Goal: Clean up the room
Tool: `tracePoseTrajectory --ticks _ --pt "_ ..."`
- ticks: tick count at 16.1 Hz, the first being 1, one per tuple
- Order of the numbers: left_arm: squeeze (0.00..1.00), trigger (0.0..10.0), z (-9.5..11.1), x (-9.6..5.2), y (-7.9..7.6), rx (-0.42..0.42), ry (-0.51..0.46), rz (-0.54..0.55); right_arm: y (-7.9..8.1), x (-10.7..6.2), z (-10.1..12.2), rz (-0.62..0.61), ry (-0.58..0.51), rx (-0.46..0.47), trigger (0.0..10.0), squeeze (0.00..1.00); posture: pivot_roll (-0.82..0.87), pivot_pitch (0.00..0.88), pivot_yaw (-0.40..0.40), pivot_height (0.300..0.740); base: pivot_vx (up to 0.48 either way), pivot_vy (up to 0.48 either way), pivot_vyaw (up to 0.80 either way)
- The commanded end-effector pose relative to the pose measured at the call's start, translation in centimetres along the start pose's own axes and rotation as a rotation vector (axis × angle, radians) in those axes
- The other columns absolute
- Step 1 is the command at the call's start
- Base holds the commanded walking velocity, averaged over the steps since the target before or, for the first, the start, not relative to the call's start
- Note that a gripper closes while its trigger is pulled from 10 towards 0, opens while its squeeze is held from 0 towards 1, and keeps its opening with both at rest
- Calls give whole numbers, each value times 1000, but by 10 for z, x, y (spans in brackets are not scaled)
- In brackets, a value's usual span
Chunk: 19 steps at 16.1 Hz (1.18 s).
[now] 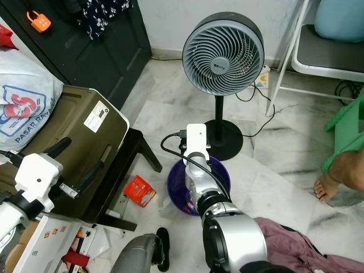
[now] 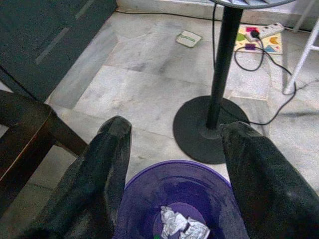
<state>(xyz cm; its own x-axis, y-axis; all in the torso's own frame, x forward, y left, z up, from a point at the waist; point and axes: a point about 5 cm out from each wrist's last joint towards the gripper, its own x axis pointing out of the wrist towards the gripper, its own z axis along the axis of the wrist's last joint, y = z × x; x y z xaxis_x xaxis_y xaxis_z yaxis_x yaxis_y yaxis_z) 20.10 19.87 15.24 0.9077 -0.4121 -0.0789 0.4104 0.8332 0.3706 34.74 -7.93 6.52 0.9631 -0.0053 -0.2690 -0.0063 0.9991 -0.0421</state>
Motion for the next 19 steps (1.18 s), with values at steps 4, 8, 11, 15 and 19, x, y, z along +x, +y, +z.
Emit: tracePoseTrajectory --ticks 4,8,11,15,19 --pt "0 10000 -4 17 -10 -38 -31 25 10 -3 -5 117 19 2 10000 1000 237 175 125 740 0 0 0" --pt "0 10000 4 51 -28 -91 -112 27 15 -15 -14 309 -47 -65 10000 1000 129 120 88 740 0 0 0" --pt "0 10000 5 61 -29 -103 -142 49 13 -31 -12 390 -100 -94 10000 1000 80 82 75 740 0 0 0" --pt "0 10000 -1 78 -28 -128 -156 124 -11 -66 -6 434 -147 -160 10000 1000 8 0 76 740 0 0 0" --pt "0 10000 -3 94 -25 -185 -174 218 -39 -59 6 277 -147 -125 10000 0 -21 0 57 740 0 0 0"
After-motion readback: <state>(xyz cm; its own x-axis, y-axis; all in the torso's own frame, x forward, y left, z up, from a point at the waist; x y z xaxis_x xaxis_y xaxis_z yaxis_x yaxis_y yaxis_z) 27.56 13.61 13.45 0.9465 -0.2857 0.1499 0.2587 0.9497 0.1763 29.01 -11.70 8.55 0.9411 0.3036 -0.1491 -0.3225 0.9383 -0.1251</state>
